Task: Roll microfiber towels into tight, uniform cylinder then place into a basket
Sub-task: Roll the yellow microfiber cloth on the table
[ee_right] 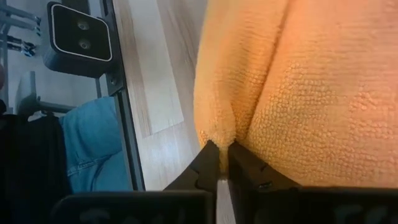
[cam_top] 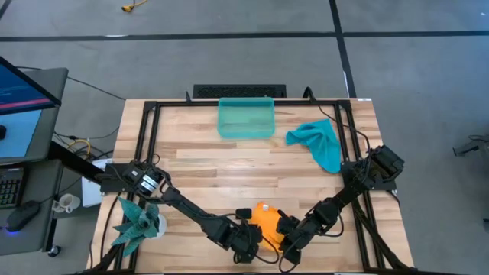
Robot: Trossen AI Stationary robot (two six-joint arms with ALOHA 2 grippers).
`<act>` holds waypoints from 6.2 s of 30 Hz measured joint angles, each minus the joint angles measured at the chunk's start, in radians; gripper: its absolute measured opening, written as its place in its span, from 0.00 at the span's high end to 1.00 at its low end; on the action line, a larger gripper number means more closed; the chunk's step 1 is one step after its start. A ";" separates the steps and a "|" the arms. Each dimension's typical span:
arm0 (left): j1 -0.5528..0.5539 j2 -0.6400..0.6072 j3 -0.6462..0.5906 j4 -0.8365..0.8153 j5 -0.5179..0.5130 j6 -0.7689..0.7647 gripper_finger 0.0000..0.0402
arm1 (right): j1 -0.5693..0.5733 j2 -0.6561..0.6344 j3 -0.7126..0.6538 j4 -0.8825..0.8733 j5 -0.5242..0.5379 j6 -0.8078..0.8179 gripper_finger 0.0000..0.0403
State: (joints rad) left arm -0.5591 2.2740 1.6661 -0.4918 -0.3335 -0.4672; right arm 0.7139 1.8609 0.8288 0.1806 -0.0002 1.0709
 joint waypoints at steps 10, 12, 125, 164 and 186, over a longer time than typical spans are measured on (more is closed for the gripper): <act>-0.005 -0.002 0.000 0.000 0.093 -0.165 0.95 | -0.040 -0.016 -0.002 -0.006 -0.132 -0.034 0.68; -0.003 -0.002 0.000 0.001 0.096 -0.194 0.95 | -0.054 -0.031 -0.003 -0.018 -0.164 -0.048 0.65; 0.118 0.003 -0.002 0.117 0.091 -0.206 0.86 | 0.141 -0.045 0.019 -0.466 0.510 -0.360 0.87; -0.010 0.086 0.143 0.004 -0.228 0.377 0.77 | 0.098 -0.105 0.040 -0.432 0.404 -0.052 0.94; 0.008 0.081 0.143 -0.093 -0.348 0.324 0.77 | 0.097 -0.105 0.042 -0.430 0.390 -0.057 0.94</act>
State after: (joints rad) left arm -0.5514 2.3553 1.8089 -0.5848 -0.6814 -0.1431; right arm 0.8108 1.7561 0.8703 -0.2497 0.3897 1.0138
